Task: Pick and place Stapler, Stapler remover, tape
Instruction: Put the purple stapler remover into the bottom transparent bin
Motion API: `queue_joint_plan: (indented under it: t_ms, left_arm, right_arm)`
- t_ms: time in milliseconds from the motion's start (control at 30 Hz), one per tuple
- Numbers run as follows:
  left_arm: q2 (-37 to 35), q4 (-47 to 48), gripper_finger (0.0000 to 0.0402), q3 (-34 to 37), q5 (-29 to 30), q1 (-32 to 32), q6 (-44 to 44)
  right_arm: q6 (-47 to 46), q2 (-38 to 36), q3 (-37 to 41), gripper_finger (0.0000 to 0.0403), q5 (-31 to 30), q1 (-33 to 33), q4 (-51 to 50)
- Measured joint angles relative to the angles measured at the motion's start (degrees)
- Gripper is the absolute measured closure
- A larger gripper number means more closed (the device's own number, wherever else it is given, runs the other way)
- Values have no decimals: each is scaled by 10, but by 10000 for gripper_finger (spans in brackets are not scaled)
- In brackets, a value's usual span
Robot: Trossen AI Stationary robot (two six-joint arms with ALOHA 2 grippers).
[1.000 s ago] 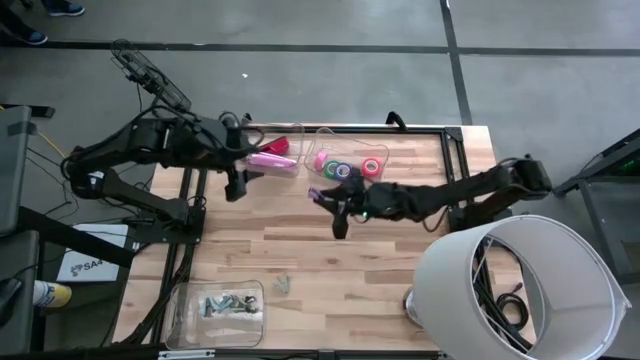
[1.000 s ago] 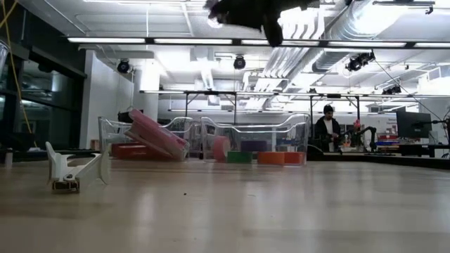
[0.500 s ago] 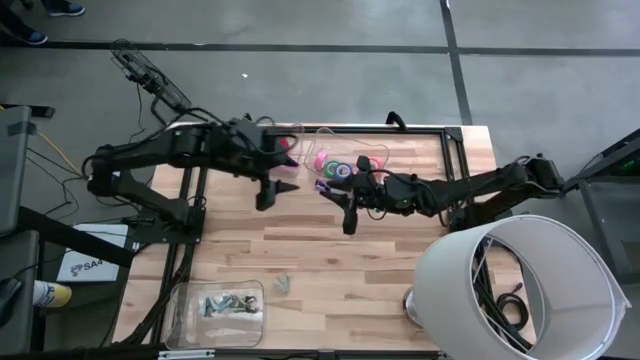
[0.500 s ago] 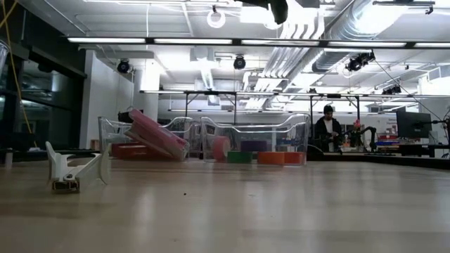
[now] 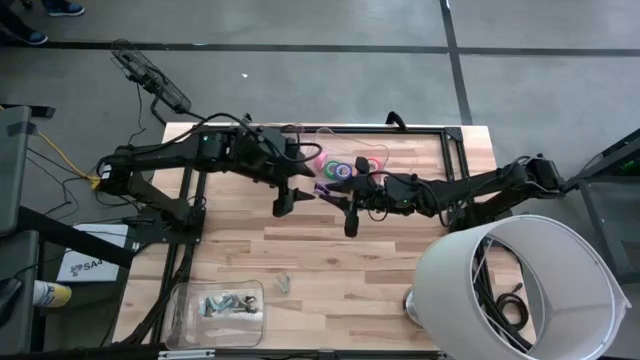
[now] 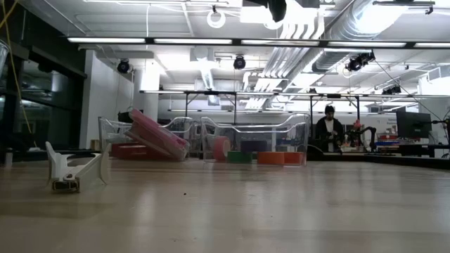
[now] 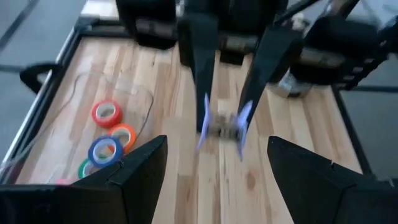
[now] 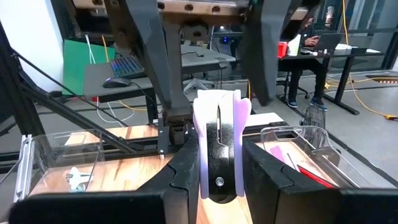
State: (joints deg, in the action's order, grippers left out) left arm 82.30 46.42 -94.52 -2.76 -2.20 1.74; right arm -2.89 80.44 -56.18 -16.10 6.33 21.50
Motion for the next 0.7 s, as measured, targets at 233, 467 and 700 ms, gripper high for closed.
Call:
queue_joint_plan:
  t_ms: [233,467,700]
  left_arm:
    - [4,-26,128,0,-10,0,0]
    - [4,-29,128,0,-10,0,2]
    - [4,-30,128,0,-9,0,15]
  right_arm:
    - [3,0,0,323,13,-5,0]
    - [4,0,0,323,30,-15,9]
    - [4,0,0,323,52,-22,24]
